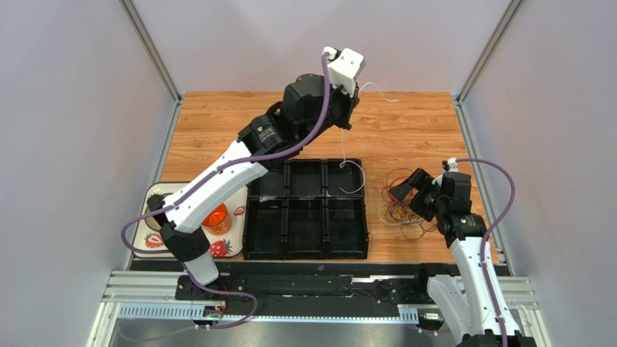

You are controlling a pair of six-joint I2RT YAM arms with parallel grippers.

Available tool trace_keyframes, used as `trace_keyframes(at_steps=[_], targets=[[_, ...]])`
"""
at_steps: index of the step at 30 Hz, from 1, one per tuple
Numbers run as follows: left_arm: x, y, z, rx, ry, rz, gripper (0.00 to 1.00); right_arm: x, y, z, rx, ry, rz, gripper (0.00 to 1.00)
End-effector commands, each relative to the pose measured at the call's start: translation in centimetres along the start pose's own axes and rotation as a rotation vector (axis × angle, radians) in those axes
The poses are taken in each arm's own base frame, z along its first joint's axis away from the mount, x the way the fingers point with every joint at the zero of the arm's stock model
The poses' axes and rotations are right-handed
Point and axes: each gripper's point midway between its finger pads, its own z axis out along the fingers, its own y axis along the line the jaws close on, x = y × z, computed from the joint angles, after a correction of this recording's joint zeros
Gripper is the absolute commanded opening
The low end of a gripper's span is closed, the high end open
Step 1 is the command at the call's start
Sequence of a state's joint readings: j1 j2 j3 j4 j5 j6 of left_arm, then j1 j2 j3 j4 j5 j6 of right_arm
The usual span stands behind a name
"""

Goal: Untangle the cables

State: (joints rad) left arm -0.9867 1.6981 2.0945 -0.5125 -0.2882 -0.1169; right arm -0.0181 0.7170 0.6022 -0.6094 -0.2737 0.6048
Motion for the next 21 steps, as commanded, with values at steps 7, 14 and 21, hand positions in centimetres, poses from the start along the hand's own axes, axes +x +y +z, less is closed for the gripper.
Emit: trace_keyframes(at_steps=[7,14,21], targets=[[-0.1,3.6,-0.8,-0.164,-0.048,-0.032,0.00,0.0,-0.2,0.0,-0.003,-0.012,-0.041,0.86],[4.6,2.4,1.7,-0.126,0.037,-0.058,0.00,0.1,-0.1,0.4,-0.015,-0.005,-0.027,0.86],[9.9,1.9,4.4,-0.137,0.110,-0.105,0.00,0.2,-0.2,0.1,-0.010,-0.003,-0.037,0.86]])
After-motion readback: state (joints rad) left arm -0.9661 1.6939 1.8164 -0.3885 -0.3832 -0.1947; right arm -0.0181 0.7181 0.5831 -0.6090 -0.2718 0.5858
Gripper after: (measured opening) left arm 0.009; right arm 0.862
